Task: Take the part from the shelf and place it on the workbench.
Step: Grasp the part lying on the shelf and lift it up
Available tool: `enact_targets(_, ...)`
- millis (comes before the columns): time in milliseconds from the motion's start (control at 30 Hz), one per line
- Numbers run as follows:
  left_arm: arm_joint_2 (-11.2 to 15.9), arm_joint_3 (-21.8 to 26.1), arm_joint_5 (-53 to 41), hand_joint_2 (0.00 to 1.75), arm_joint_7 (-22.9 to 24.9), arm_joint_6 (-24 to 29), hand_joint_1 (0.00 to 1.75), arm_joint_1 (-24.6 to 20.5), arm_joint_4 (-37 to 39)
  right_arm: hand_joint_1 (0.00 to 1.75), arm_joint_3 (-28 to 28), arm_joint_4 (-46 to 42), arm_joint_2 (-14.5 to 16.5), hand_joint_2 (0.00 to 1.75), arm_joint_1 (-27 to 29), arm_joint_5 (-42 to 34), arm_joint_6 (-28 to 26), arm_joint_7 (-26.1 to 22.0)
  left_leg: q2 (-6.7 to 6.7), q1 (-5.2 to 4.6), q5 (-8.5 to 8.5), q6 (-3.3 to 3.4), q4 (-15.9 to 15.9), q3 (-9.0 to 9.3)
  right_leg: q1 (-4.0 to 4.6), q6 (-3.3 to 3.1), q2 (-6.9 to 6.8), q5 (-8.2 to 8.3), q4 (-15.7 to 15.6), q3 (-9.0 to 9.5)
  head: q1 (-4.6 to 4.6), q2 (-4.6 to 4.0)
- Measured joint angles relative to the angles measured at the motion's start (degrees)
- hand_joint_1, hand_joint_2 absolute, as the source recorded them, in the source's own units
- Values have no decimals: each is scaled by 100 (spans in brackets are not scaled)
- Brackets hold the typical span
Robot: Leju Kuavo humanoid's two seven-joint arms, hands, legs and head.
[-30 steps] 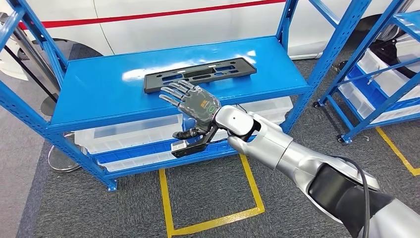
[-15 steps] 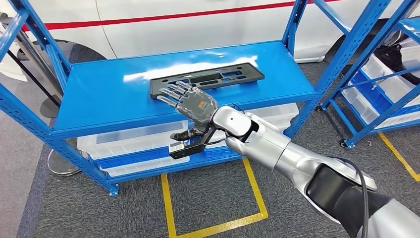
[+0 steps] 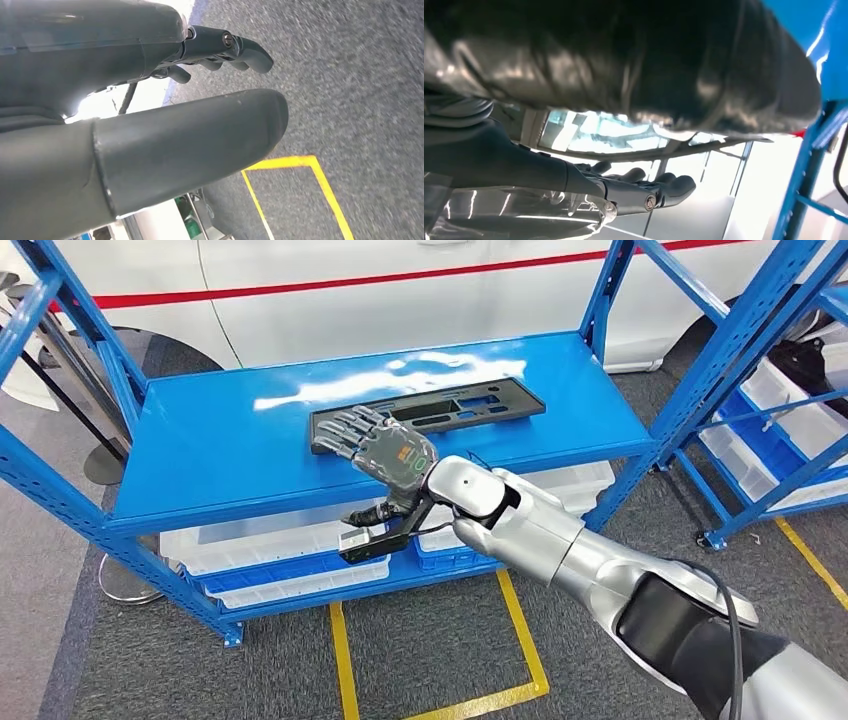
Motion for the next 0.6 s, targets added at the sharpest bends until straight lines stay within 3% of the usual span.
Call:
enact_targets(67, 6, 0, 1, 0, 0, -3, 0, 0, -1, 0, -1, -1, 2, 0, -11, -3, 0, 3, 10, 5, -117, -65, 220, -74, -49, -37, -3, -12, -88, 110, -2, 0)
enact_targets(167, 11, 0, 4, 0, 4, -4, 0, 4, -2, 0, -1, 6, 21, 0, -7, -6, 5, 2, 16, 61, -467, -168, 1243, -666, -70, -65, -6, -86, -117, 225, -4, 0)
enact_targets(200, 13, 0, 5, 0, 8, -4, 0, 9, -2, 0, 0, 14, 24, 0, 3, -7, 8, 2, 17, 81, -486, -196, 1489, -857, -74, -57, -5, -122, -110, 254, -4, 0)
enact_targets(233, 15, 0, 7, 0, 11, -4, 0, 16, -2, 0, 0, 26, 24, 0, 12, -9, 11, 3, 18, 100, -388, -218, 1525, -949, -83, -44, -5, -161, -99, 288, -4, 0)
enact_targets(300, 26, 0, 10, 0, 15, -4, 0, 25, -2, 0, -1, 52, 24, 0, 13, -19, 14, 8, 27, 134, 91, -254, 967, -804, -115, 5, -4, -263, -54, 376, -5, 0)
enact_targets(367, 32, 0, 11, 0, 15, -6, 0, 22, -4, 0, -2, 82, 25, 0, 1, -37, 14, 11, 31, 129, 398, -256, 298, -519, -124, 82, 0, -372, 3, 436, -8, 0)
enact_targets(400, 33, 0, 11, 0, 14, -7, 0, 19, -5, 0, -2, 97, 26, 0, -4, -46, 14, 11, 29, 116, 422, -225, 131, -441, -120, 119, 2, -408, 18, 446, -10, 0)
enact_targets(533, 38, -2, 10, 0, 15, -7, 0, 21, -6, 0, -9, 141, 28, 0, -19, -70, 11, 11, 14, 95, 325, -27, 64, -368, -129, 245, 4, -498, 35, 461, -13, 0)
enact_targets(600, 40, -2, 9, 0, 12, -6, 0, 16, -6, 0, -19, 154, 29, 0, -37, -74, 9, 11, 14, 101, 293, 55, 32, -304, -148, 290, 2, -678, 441, 264, -11, 0)
